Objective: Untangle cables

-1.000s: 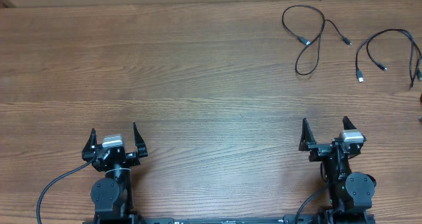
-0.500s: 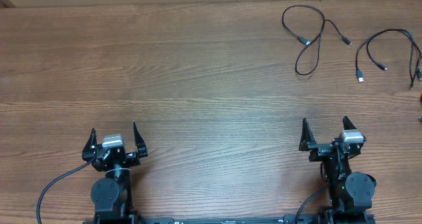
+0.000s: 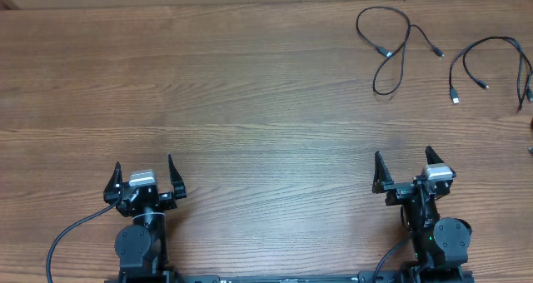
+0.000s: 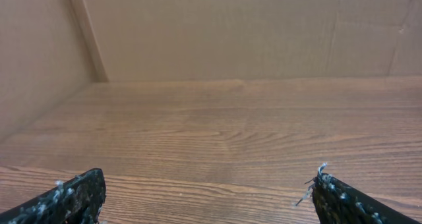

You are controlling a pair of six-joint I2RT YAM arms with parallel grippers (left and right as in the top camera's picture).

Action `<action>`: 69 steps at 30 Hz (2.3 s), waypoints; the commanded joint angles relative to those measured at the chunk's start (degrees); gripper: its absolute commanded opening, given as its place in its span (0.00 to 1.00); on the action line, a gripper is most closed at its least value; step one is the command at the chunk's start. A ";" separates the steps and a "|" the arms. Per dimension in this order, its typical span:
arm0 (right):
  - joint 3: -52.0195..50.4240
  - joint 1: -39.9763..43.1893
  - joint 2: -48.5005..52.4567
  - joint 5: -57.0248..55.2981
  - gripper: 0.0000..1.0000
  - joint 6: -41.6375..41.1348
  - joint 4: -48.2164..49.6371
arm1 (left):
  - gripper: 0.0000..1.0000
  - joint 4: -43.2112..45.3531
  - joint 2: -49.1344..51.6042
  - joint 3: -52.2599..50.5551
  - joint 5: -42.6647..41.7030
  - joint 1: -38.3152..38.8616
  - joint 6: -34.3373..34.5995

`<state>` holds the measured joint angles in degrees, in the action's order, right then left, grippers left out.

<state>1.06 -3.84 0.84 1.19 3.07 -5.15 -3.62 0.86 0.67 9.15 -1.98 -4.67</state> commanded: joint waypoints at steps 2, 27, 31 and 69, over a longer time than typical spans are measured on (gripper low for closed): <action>-0.59 -0.28 -0.68 -0.28 1.00 0.48 0.33 | 1.00 0.04 -0.61 -0.39 -0.66 0.11 -0.68; -0.59 -0.28 -0.66 -0.07 1.00 3.43 0.35 | 0.99 0.04 -0.61 -0.39 -0.66 0.11 -0.68; -0.59 -0.28 -0.66 -0.07 1.00 3.43 0.35 | 0.99 0.04 -0.61 -0.39 -0.66 0.11 -0.68; -0.59 -0.28 -0.66 -0.07 1.00 3.43 0.35 | 0.99 0.04 -0.61 -0.39 -0.66 0.11 -0.68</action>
<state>1.06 -3.84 0.84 1.21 6.24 -5.15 -3.62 0.86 0.67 9.13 -1.98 -4.69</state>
